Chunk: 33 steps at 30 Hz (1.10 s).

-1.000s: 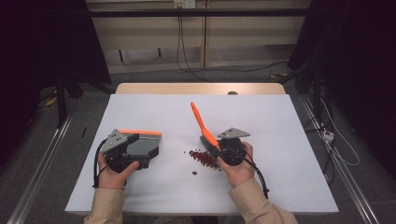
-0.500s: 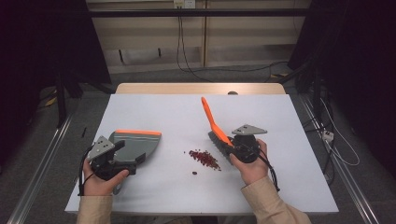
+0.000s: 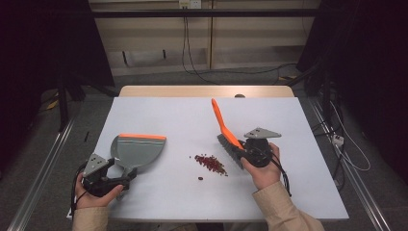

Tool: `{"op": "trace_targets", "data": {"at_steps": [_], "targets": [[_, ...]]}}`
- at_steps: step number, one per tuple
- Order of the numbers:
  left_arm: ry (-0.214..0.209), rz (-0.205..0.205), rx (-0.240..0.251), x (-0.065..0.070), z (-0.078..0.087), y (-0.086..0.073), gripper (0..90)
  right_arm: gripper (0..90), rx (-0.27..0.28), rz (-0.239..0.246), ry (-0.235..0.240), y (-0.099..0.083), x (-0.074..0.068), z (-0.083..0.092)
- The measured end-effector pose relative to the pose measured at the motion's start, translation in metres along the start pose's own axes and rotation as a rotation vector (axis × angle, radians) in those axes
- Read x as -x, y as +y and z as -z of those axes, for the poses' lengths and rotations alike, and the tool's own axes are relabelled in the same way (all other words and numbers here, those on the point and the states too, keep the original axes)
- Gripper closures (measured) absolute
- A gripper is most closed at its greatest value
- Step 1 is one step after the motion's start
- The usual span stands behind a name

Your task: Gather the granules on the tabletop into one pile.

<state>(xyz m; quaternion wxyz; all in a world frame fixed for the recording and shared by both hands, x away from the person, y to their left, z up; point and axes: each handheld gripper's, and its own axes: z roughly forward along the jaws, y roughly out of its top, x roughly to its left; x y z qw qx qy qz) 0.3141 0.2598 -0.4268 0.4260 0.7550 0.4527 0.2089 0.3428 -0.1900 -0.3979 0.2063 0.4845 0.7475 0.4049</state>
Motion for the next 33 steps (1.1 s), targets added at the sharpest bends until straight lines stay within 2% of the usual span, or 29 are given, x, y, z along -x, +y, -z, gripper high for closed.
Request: {"op": "trace_targets", "data": {"at_steps": [6,14,19,23,30,33], "targets": [[0.025,-0.002,-0.057,0.001,-0.007,-0.007,7.8,71.1,-0.005,0.002,-0.004,-0.003,0.002,-0.002],[0.045,-0.009,-0.088,0.002,-0.013,-0.012,10.6,71.1,-0.003,0.002,-0.006,-0.004,0.003,-0.001],[0.076,-0.016,-0.115,0.000,-0.014,-0.014,14.9,71.2,-0.003,0.001,-0.005,-0.004,0.004,-0.001],[0.079,-0.020,-0.128,-0.001,-0.016,-0.015,16.4,71.1,-0.003,-0.001,-0.004,-0.005,0.004,-0.001],[0.085,-0.016,-0.124,-0.003,-0.014,-0.015,18.6,71.2,-0.002,-0.004,0.004,-0.005,0.005,-0.002],[0.095,-0.003,-0.102,-0.004,-0.012,-0.014,17.5,71.1,-0.002,-0.003,0.005,-0.005,0.005,-0.002]]}}
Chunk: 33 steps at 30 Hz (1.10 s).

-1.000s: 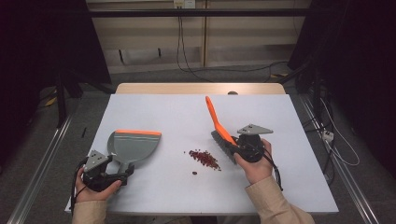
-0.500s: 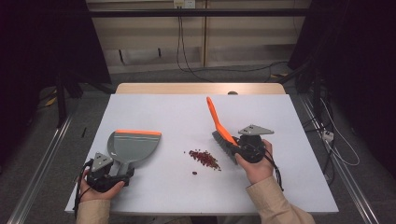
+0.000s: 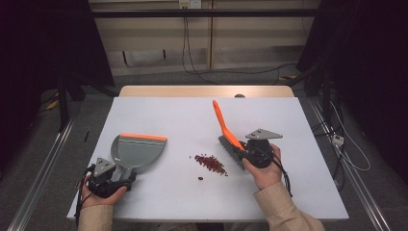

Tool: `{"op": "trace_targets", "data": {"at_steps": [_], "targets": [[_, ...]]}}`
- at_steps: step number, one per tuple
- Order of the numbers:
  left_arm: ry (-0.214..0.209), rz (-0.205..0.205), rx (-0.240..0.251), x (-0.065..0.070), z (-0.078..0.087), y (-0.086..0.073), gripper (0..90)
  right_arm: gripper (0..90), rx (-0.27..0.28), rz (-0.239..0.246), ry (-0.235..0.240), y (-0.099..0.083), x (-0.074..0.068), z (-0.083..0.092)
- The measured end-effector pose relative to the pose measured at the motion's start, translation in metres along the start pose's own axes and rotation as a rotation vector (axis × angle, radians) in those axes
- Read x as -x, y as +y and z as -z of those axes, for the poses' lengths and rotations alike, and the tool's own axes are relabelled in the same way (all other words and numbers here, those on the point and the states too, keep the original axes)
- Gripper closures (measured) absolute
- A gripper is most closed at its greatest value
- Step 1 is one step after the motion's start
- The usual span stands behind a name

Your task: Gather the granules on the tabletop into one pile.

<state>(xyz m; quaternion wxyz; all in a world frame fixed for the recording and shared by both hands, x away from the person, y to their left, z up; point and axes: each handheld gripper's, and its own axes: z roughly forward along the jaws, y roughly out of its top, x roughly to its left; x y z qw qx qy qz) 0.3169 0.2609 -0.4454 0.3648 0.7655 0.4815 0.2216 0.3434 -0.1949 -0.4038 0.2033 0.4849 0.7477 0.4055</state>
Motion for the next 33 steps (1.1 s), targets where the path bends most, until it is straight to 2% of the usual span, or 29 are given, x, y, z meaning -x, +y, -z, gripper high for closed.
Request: {"op": "trace_targets", "data": {"at_steps": [5,9,14,15,17,20,21,24,25,33], "targets": [[0.010,0.014,-0.005,-0.001,0.002,-0.002,16.3,71.2,0.001,-0.001,0.004,0.000,-0.001,-0.001],[-0.001,-0.001,-0.021,0.002,-0.003,-0.001,16.6,71.1,-0.003,0.004,0.008,0.000,-0.002,-0.001],[0.010,-0.017,-0.059,0.007,-0.013,0.005,20.9,71.1,-0.005,0.000,0.004,0.000,-0.001,-0.001],[0.006,-0.028,-0.070,0.006,-0.014,0.005,25.1,71.2,-0.003,0.003,0.006,0.000,-0.001,-0.001],[-0.018,-0.044,-0.078,0.005,-0.015,0.006,42.7,71.1,-0.003,0.002,0.003,0.000,0.001,0.000],[-0.054,-0.062,-0.089,0.003,-0.015,0.008,50.8,71.1,-0.001,-0.005,0.000,-0.001,0.003,0.000],[-0.061,-0.073,-0.093,0.003,-0.015,0.009,57.3,71.1,-0.001,-0.007,0.001,-0.001,0.004,0.001],[-0.060,-0.102,-0.096,0.003,-0.014,0.013,58.8,71.1,-0.001,-0.012,0.003,-0.002,0.006,0.001],[-0.069,-0.098,-0.086,0.003,-0.013,0.014,58.9,71.1,-0.001,-0.016,0.004,-0.002,0.007,0.001],[-0.175,-0.117,-0.063,0.007,-0.005,0.022,59.3,71.1,0.001,-0.016,0.008,-0.002,0.008,0.001]]}}
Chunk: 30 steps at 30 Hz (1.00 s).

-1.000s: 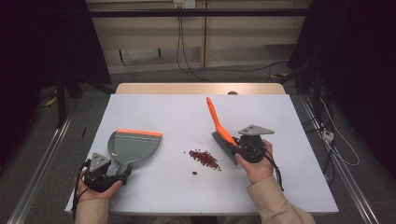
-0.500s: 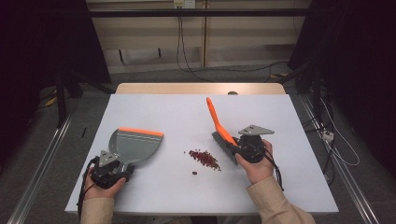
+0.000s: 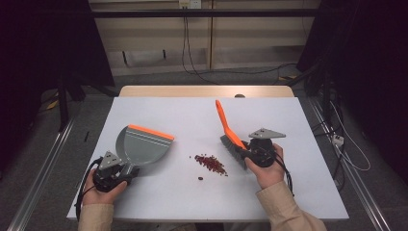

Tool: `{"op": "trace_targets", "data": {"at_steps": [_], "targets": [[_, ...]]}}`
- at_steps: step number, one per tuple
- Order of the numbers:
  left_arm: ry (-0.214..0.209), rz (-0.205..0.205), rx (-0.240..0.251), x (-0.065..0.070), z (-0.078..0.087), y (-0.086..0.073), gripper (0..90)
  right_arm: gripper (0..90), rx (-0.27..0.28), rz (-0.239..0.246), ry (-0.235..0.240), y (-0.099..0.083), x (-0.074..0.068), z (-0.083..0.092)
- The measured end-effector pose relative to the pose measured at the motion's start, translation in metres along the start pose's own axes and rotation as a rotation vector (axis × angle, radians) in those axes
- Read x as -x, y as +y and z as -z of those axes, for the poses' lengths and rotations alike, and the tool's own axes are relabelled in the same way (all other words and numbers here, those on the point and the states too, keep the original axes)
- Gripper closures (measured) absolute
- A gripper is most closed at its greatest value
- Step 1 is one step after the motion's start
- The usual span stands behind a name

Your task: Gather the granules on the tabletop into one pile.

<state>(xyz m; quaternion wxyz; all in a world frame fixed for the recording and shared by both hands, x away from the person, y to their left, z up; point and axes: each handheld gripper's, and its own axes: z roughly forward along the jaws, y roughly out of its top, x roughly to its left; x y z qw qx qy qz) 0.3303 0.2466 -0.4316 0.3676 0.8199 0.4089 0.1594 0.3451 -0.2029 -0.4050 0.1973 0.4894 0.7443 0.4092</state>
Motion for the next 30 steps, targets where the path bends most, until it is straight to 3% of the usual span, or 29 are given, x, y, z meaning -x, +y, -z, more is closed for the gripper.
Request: {"op": "trace_targets", "data": {"at_steps": [5,12,16,30], "targets": [[-0.088,-0.052,-0.006,0.007,0.001,0.005,59.2,71.2,-0.003,0.000,0.006,-0.001,0.000,-0.001],[-0.150,-0.093,-0.019,0.017,0.004,0.009,59.2,71.1,-0.011,0.001,0.004,-0.001,0.002,-0.001],[-0.173,-0.131,-0.034,0.019,0.005,0.010,59.2,71.1,-0.010,-0.003,0.004,-0.002,0.004,0.000],[-0.227,-0.195,-0.070,0.029,0.007,0.008,59.2,71.2,-0.007,-0.001,0.014,-0.001,0.003,-0.002]]}}
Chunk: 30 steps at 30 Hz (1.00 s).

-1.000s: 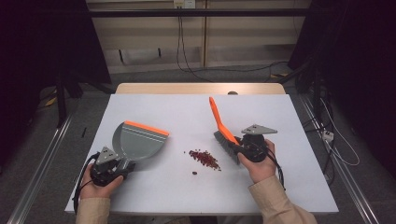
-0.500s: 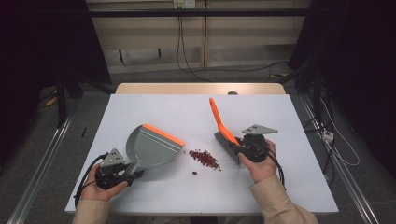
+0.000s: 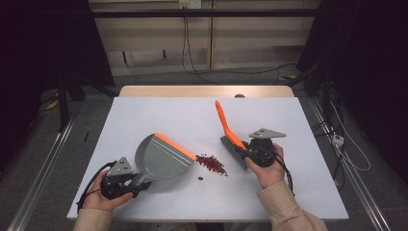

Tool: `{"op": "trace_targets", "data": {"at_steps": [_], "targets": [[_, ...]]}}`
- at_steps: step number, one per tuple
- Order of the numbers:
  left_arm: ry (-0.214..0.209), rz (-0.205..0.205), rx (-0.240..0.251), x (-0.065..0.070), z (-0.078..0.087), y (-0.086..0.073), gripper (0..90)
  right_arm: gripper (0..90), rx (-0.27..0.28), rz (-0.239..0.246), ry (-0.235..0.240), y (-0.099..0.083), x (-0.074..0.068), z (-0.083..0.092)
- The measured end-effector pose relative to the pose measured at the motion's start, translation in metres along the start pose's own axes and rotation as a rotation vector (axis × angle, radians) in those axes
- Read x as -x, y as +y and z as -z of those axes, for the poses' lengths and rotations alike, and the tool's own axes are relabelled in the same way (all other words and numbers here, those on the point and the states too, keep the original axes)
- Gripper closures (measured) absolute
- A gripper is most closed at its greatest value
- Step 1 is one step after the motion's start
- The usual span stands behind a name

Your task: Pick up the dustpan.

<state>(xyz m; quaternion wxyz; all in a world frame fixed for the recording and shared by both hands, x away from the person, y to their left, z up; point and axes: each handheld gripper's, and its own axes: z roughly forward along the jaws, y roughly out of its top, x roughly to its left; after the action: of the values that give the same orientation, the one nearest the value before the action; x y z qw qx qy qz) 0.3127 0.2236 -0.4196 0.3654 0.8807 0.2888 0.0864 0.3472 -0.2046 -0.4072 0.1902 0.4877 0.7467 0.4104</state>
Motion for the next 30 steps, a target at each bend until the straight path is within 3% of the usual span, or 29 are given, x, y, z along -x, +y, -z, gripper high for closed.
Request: {"op": "trace_targets", "data": {"at_steps": [15,18,20,26,30], "targets": [[-0.116,-0.077,-0.067,0.015,0.003,-0.003,59.1,71.2,-0.009,0.002,-0.005,0.001,0.000,-0.004],[-0.116,-0.086,-0.093,0.016,0.002,-0.002,59.2,71.1,-0.011,0.001,-0.009,0.001,0.000,-0.005],[-0.143,-0.083,-0.093,0.017,0.001,-0.003,59.2,71.2,-0.019,0.004,-0.011,0.001,-0.001,-0.006],[-0.168,-0.068,-0.104,0.015,0.003,-0.006,59.1,71.1,-0.028,0.011,-0.017,0.001,-0.003,-0.010],[-0.192,-0.040,-0.080,0.013,0.004,-0.009,59.1,71.2,-0.029,0.014,-0.013,0.002,-0.005,-0.011]]}}
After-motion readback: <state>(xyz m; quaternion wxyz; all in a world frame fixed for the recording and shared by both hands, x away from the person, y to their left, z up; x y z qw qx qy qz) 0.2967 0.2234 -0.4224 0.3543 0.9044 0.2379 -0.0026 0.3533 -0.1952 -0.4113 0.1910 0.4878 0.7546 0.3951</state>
